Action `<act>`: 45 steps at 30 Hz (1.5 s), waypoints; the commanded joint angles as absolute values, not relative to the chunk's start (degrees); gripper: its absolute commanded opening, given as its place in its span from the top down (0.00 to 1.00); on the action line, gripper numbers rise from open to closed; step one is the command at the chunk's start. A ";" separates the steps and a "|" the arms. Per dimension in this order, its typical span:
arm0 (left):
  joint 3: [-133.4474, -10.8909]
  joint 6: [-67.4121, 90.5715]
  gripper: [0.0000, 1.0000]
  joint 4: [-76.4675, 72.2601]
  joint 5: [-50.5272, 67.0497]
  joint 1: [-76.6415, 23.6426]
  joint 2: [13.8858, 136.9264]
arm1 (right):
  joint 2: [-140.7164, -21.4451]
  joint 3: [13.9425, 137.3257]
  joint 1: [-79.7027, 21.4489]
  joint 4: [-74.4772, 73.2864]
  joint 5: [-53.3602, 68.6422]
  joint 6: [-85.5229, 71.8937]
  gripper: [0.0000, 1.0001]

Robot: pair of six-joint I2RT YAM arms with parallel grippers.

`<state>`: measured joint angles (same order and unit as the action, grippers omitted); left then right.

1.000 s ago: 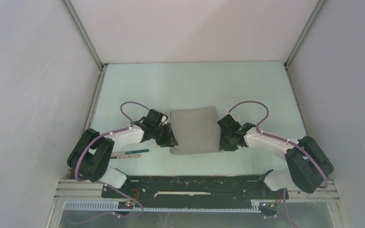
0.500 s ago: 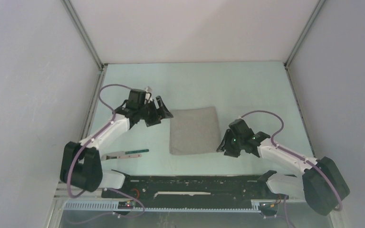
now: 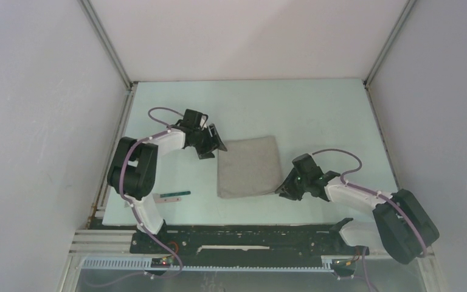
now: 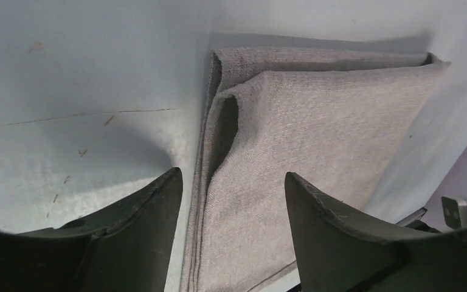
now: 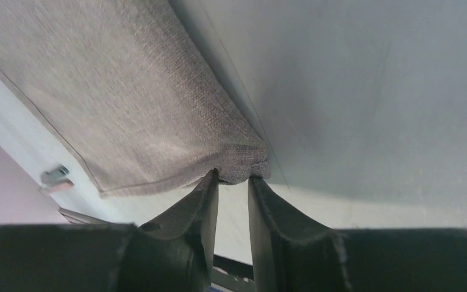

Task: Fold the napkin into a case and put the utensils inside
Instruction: Rotate the square-folded napkin at the center of the board.

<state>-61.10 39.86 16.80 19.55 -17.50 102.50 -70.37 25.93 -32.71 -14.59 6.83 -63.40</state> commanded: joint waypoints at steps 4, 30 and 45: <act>-60.95 40.37 0.26 16.73 14.14 -17.37 96.36 | -78.15 27.48 -19.54 -3.33 8.63 -54.38 0.73; -59.29 38.31 0.31 19.89 15.93 -15.65 104.83 | -96.23 54.00 -16.96 -16.41 23.19 -34.55 0.25; -36.93 62.38 0.73 -9.96 24.77 -30.95 94.42 | -95.45 53.43 -13.80 -19.56 21.14 -28.19 0.31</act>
